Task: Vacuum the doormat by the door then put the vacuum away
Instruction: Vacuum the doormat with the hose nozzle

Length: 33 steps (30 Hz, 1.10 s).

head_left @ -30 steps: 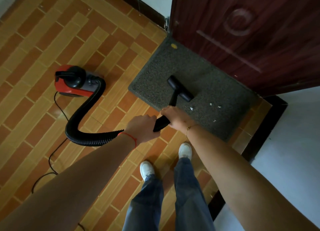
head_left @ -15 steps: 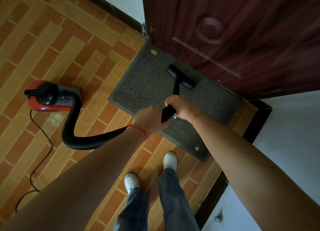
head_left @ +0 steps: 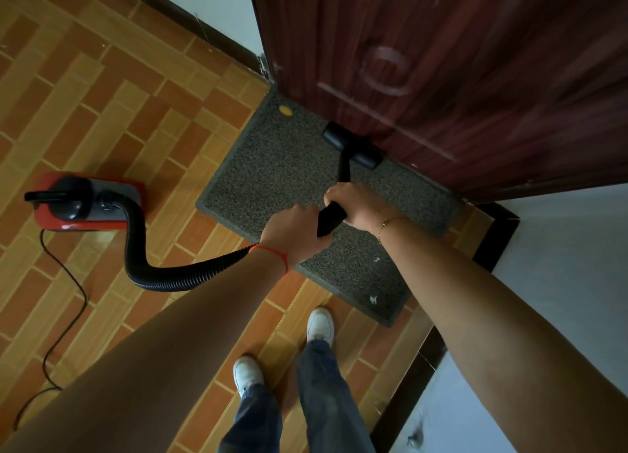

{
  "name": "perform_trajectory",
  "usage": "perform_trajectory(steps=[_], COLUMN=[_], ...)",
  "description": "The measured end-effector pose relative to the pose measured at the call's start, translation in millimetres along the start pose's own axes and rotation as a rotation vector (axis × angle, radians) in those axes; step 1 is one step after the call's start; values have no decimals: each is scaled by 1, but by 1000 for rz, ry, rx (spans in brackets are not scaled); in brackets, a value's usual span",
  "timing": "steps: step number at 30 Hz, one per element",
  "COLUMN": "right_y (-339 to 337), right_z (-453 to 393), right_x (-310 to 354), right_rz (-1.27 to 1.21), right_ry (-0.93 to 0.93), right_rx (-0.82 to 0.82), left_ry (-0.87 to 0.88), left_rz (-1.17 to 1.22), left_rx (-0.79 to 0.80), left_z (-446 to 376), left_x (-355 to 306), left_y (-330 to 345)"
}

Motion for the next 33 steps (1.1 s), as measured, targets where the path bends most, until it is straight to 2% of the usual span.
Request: perform_trajectory(steps=[9,33], right_y=[25,139], right_z=[28,119], right_x=[43,269], right_rz=[-86,-208], right_ry=[27,49], right_rx=[27,-60], left_ry=[25,128], left_rz=[-52,-203], left_rx=[18,155], left_z=[50,265], left_x=[14,128], left_y=[10,95])
Point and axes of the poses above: each hand's wrist, its own z-axis away from the middle knuckle, its own y-axis out of the palm, x = y × z, the point moved 8 cm from there along -z, towards the middle knuckle, and after that the axes turned 5 degrees about z, right-handed, at the moved point
